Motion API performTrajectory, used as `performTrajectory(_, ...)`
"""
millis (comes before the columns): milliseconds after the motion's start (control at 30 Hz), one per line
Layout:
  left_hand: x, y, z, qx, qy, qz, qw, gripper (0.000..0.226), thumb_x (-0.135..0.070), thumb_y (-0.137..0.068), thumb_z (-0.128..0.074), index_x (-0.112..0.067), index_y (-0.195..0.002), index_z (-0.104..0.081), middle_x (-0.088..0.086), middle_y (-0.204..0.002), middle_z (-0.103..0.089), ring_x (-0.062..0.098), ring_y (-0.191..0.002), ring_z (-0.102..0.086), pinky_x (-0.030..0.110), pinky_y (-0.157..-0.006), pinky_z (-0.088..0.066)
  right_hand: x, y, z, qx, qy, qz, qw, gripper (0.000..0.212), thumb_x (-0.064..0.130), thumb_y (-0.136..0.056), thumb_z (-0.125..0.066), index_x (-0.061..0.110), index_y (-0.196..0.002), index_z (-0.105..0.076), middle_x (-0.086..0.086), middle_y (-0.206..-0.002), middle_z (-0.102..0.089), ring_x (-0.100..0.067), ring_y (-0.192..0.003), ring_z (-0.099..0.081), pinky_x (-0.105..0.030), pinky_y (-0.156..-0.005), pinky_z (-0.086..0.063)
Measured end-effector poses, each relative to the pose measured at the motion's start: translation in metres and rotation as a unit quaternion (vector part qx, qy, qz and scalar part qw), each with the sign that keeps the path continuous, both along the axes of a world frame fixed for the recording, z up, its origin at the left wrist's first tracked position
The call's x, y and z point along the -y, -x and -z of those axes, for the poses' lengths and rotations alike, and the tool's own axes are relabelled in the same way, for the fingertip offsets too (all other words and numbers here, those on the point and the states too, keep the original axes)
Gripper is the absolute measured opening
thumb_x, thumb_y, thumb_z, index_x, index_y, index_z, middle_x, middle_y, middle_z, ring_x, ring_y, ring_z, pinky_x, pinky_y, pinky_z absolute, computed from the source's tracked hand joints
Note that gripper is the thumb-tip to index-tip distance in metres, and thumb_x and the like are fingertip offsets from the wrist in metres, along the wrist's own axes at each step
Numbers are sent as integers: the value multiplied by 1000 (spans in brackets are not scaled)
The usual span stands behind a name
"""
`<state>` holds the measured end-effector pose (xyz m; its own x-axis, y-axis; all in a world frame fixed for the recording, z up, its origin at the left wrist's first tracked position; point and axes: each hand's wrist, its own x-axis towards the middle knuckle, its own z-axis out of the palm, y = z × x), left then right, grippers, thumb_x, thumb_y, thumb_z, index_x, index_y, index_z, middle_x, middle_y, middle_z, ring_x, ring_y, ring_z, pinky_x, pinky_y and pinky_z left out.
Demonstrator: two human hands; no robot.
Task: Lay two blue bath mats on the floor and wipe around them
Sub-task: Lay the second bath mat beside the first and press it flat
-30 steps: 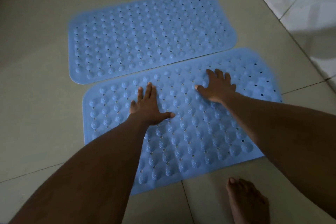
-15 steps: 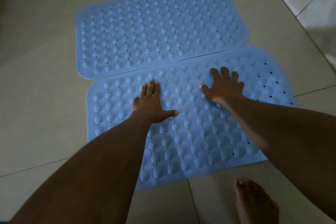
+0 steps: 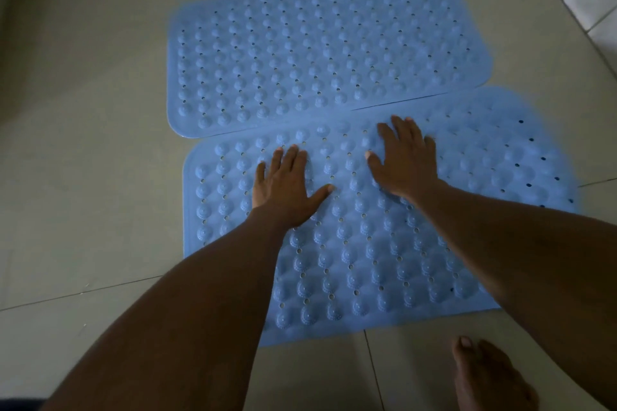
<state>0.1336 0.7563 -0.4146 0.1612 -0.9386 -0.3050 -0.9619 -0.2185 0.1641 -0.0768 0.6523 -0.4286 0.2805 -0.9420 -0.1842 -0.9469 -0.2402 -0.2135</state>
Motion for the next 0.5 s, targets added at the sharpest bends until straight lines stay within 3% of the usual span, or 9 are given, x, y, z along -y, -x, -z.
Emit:
performTrajectory(233, -10, -36, 14, 7, 72, -53, 996, 80, -69, -98, -27, -22, -161, -15, 3, -171, -1, 25, -157, 8, 47, -127, 0, -11, -61, 2, 69, 44, -88, 993, 65, 47, -94, -40, 16, -151, -40, -10, -161, -34, -31, -151, -27, -56, -116, -28)
performTrajectory(500, -17, -85, 24, 20, 98, -145, 984, 80, -63, -100, -27, -16, -162, -10, 4, -171, -5, 26, -157, 5, 46, -127, -2, -22, -131, 11, 121, 80, -164, 976, 57, 41, -96, -46, 13, -145, -49, -9, -154, -46, -30, -147, -35, -58, -112, -33)
